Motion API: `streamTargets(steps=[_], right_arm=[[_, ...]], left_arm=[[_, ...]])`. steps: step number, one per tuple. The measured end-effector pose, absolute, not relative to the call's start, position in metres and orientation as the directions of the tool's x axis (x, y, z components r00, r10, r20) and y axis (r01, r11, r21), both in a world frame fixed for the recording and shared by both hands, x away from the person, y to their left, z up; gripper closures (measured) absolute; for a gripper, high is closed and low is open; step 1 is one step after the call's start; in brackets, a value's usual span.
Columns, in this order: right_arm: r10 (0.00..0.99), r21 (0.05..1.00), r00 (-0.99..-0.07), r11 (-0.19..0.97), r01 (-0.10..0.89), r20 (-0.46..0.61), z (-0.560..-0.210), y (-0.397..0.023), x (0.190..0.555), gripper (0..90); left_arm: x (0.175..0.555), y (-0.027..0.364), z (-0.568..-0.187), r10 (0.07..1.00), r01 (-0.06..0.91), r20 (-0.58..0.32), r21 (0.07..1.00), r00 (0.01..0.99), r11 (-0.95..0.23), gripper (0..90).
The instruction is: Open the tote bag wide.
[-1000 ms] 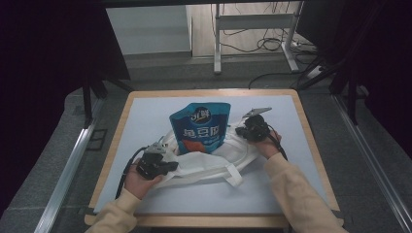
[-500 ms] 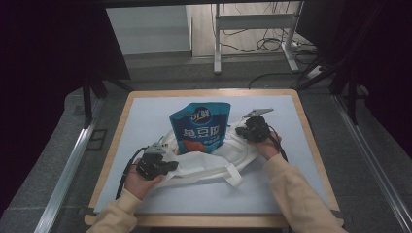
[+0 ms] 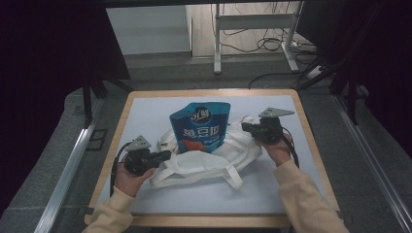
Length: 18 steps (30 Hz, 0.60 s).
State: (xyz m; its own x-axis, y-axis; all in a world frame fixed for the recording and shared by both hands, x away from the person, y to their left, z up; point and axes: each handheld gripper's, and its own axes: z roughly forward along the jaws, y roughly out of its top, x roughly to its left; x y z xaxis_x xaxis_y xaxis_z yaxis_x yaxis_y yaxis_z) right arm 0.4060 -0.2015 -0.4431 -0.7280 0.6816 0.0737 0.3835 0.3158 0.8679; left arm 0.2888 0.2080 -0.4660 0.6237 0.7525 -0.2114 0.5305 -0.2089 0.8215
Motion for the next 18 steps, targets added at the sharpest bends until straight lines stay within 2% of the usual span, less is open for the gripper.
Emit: streamTargets(steps=[6, 8, 13, 18], right_arm=[[0.671, 0.888, -0.741, 0.317, 0.332, 0.037, -0.438, -0.217, 0.385, 85.8], [0.665, 0.893, -0.746, 0.31, 0.326, 0.041, -0.438, -0.224, 0.377, 80.3], [0.674, 0.901, -0.738, 0.323, 0.289, -0.005, -0.438, -0.239, 0.355, 58.9], [0.698, 0.906, -0.716, 0.308, 0.291, -0.007, -0.443, -0.254, 0.342, 49.8]], left_arm=[[0.287, 0.228, -0.464, 0.783, 0.527, -0.218, 0.835, 0.582, -0.16, 82.3], [0.287, 0.236, -0.466, 0.797, 0.535, -0.231, 0.835, 0.558, -0.132, 78.7], [0.289, 0.251, -0.471, 0.814, 0.555, -0.245, 0.824, 0.527, -0.111, 63.3], [0.289, 0.259, -0.476, 0.828, 0.564, -0.251, 0.82, 0.501, -0.093, 51.3]])
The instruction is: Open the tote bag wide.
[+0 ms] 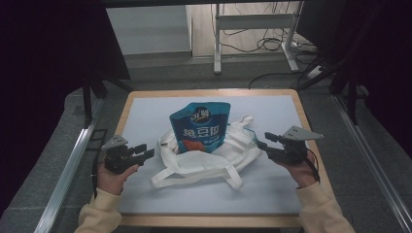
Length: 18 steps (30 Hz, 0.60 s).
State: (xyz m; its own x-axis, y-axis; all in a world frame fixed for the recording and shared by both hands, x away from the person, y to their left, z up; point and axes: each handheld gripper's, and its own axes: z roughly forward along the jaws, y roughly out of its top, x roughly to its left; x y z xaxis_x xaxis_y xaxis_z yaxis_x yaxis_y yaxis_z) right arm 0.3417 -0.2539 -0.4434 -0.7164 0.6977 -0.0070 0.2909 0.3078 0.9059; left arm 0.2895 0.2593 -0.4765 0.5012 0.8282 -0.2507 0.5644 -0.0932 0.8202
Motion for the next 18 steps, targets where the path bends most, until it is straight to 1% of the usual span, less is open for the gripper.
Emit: streamTargets(steps=[3, 5, 7, 8, 12, 18], right_arm=[[0.71, 0.901, -0.704, 0.302, 0.312, 0.005, -0.452, -0.263, 0.339, 47.4], [0.722, 0.893, -0.692, 0.3, 0.336, 0.018, -0.462, -0.269, 0.338, 46.5], [0.734, 0.88, -0.678, 0.294, 0.372, 0.042, -0.476, -0.277, 0.338, 45.8], [0.734, 0.88, -0.678, 0.294, 0.372, 0.042, -0.476, -0.277, 0.338, 45.8], [0.748, 0.859, -0.661, 0.295, 0.419, 0.066, -0.494, -0.284, 0.338, 45.1], [0.756, 0.864, -0.652, 0.282, 0.417, 0.067, -0.496, -0.287, 0.336, 44.8]], left_arm=[[0.292, 0.261, -0.486, 0.855, 0.583, -0.232, 0.807, 0.463, -0.097, 43.6], [0.293, 0.262, -0.492, 0.869, 0.591, -0.209, 0.799, 0.449, -0.113, 40.9], [0.293, 0.264, -0.497, 0.877, 0.601, -0.201, 0.79, 0.436, -0.117, 40.0], [0.294, 0.265, -0.5, 0.88, 0.607, -0.202, 0.786, 0.43, -0.116, 40.0], [0.296, 0.265, -0.508, 0.885, 0.625, -0.207, 0.772, 0.417, -0.114, 39.1], [0.296, 0.259, -0.508, 0.879, 0.62, -0.194, 0.773, 0.434, -0.136, 38.0]])
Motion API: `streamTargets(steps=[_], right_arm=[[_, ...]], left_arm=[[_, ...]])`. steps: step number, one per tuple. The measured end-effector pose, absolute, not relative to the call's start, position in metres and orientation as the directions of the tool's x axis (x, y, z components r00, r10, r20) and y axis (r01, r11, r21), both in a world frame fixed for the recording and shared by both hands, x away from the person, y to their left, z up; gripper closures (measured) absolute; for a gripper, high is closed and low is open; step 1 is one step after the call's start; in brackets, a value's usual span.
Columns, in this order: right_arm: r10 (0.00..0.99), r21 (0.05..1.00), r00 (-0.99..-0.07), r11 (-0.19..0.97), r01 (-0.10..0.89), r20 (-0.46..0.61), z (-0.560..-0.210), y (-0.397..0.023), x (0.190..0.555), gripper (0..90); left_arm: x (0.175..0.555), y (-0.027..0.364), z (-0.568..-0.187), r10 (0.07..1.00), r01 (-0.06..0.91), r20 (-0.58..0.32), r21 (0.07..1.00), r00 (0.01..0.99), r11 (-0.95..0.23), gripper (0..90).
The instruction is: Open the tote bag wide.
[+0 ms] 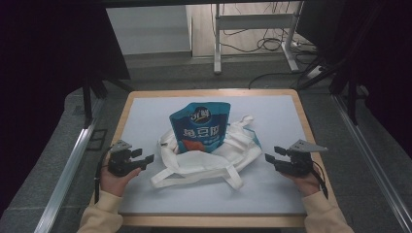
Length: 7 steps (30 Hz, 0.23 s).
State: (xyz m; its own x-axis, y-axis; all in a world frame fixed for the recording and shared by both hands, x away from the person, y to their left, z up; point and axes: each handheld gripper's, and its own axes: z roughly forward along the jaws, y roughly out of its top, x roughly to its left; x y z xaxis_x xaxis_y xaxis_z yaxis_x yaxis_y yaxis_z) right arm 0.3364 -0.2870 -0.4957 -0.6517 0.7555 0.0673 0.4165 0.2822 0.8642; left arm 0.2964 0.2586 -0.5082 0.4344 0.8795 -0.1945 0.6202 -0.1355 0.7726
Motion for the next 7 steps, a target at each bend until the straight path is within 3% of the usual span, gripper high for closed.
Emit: streamTargets(steps=[7], right_arm=[[0.765, 0.856, -0.64, 0.283, 0.433, 0.071, -0.5001, -0.2895, 0.3373, 43.1]], left_arm=[[0.2978, 0.2559, -0.5103, 0.88, 0.623, -0.181, 0.767, 0.439, -0.153, 37.2]])
